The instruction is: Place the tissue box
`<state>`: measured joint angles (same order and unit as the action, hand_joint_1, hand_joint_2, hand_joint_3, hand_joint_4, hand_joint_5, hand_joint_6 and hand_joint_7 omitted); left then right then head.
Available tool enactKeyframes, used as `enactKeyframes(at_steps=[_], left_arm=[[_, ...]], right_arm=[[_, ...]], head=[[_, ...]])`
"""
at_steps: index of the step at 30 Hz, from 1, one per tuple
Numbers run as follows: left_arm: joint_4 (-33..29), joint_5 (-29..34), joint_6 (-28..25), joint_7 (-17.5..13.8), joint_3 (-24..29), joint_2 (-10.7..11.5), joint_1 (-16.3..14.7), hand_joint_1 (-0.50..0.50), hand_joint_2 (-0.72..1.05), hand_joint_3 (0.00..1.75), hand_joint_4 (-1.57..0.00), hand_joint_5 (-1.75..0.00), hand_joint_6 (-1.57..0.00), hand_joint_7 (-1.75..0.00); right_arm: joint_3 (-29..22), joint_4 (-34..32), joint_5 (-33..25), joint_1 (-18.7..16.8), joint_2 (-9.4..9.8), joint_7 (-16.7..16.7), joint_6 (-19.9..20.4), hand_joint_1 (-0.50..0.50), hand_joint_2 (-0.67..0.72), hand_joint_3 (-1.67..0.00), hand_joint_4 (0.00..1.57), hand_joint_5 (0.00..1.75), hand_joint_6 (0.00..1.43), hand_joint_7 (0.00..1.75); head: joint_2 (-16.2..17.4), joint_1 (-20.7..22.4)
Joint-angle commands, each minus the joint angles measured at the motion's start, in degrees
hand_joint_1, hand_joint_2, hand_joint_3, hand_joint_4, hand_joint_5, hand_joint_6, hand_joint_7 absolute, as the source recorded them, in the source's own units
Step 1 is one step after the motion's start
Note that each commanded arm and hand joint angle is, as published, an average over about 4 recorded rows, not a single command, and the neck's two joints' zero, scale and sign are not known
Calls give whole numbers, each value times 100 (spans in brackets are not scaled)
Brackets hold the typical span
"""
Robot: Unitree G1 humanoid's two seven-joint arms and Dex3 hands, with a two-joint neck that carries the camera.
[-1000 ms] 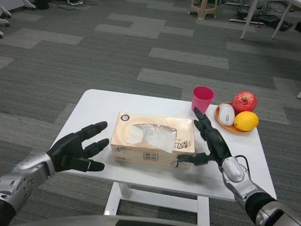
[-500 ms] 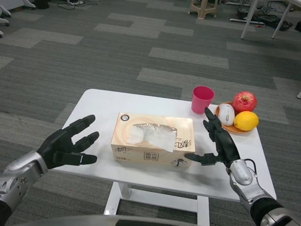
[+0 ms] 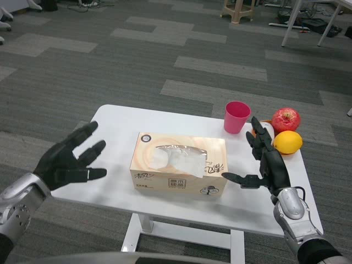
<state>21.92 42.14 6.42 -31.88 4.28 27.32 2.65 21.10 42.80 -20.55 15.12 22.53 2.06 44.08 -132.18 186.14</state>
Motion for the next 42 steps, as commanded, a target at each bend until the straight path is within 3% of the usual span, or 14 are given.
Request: enactKeyframes(at_steps=[1, 11, 19, 27, 31, 37, 42], left_arm=[[23, 97, 480, 121, 35, -135, 216, 50, 105, 26, 0, -10, 0, 0], [19, 521, 1707, 582, -402, -330, 605, 50, 105, 26, 0, -10, 0, 0], [-69, 510, 2864, 1233, -690, -596, 1075, 50, 105, 17, 0, -10, 0, 0], [-219, -404, 2796, 1263, -479, -928, 1348, 50, 105, 24, 0, -10, 0, 0], [-188, -749, 2711, 1131, -327, -1134, 1559, 50, 105, 26, 0, -10, 0, 0], [-205, -751, 2680, 1026, -363, -1106, 1699, 50, 105, 26, 0, -10, 0, 0], [-403, -751, 2621, 960, -393, -974, 1704, 50, 105, 26, 0, -10, 0, 0]], right_arm=[[-88, -301, -28, -16, 136, 7, 31, -21, -29, -48, 0, 0, 0, 0], [-152, -1068, -28, 206, 83, 196, 13, -21, -29, -48, 0, 0, 0, 0], [-326, -1292, -28, 421, -47, 446, 31, -21, -29, -48, 0, 0, 0, 0], [-493, -1426, -28, 553, -126, 514, 31, -21, -29, -48, 0, 0, 0, 0], [-550, -1483, -26, 597, -205, 514, 33, -21, -29, -46, 0, 0, 0, 0], [-607, -1591, -20, 601, -258, 536, 48, -21, -29, -40, 0, 0, 0, 0], [-607, -1751, -11, 558, -262, 576, 48, -21, -24, -40, 0, 0, 0, 0]], head=[[-13, -3], [-75, -82], [-214, -89], [-349, -172], [-403, -167], [-408, -179], [-649, -242]])
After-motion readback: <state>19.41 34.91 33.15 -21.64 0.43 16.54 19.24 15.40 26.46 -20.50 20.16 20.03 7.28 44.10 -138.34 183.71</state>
